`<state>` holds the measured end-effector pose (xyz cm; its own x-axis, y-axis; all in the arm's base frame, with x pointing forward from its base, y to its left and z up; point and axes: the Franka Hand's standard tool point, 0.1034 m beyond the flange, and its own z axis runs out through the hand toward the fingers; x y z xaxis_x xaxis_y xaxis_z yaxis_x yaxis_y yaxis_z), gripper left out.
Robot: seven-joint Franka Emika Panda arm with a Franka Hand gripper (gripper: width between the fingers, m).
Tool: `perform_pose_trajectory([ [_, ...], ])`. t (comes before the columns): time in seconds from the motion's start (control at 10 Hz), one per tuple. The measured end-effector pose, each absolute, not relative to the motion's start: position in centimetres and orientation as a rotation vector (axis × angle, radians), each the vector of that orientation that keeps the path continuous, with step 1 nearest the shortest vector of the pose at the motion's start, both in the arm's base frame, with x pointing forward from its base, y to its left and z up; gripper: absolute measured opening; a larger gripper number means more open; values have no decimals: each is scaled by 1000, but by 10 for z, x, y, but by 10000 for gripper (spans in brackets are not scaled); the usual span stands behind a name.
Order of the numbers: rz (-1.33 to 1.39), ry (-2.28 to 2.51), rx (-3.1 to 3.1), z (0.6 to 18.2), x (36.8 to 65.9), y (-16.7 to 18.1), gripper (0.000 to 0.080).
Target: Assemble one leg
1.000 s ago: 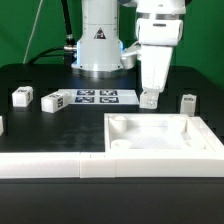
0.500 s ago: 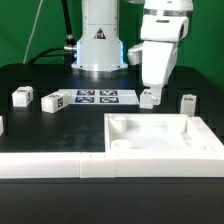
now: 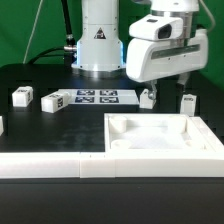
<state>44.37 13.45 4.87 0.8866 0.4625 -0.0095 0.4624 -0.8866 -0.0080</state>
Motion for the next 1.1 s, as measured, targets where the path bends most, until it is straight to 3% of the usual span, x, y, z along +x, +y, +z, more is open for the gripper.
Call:
perform_pose_trajectory([
  [0.5, 50, -74, -3098, 49, 440, 153, 649],
  [0.9, 98, 669, -3004, 44, 421, 183, 649],
  [1.1, 107, 687, -2994, 44, 419, 185, 649],
])
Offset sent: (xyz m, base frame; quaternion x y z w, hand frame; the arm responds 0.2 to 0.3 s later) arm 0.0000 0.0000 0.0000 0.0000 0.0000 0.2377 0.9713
